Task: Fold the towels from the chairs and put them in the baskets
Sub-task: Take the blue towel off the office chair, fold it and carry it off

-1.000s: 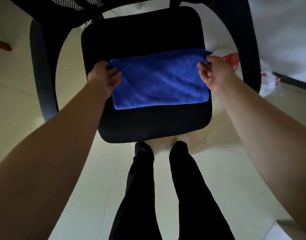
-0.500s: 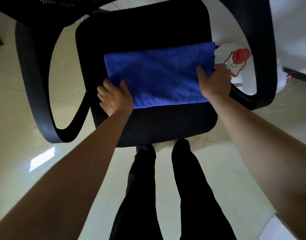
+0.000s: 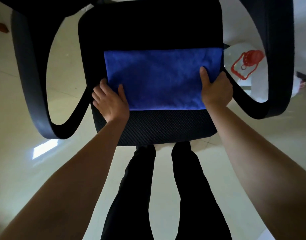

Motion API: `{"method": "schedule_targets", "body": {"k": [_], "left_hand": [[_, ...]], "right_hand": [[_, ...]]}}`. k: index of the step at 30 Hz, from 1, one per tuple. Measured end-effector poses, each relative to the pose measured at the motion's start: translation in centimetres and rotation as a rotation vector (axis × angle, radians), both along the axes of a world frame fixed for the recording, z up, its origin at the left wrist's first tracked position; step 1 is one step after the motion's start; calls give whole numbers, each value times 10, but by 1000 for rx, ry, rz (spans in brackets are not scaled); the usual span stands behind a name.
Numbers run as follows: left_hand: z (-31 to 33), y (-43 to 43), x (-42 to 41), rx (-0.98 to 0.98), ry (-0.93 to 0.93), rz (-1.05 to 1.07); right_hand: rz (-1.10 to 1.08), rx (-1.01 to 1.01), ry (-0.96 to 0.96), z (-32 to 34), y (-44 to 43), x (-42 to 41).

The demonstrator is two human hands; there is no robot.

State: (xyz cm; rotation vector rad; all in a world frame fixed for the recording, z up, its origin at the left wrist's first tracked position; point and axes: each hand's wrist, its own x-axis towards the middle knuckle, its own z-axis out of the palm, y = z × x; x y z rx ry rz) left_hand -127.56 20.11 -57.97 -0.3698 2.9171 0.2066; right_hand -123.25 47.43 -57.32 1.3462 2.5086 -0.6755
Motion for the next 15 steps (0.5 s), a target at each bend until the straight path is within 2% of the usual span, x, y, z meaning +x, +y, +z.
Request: {"method": "schedule_targets", "body": {"k": [2,4,7,9,15], "left_hand": [[2,12,-3,36,153,-257],[3,28,-9,108,179,-605],[4,52,-26,53,-110,-1002],[2,63,-38,-26,-233,-1085],[-14,75,-43,-87,-303,-1064]], "right_hand": [[16,29,0,1,0,0],[35,57,-6,1,-1,0],[43,55,-10,0,3,-1],[31,37,-10,1,8,-3],[39,-82,-99,6,18,-9]]}}
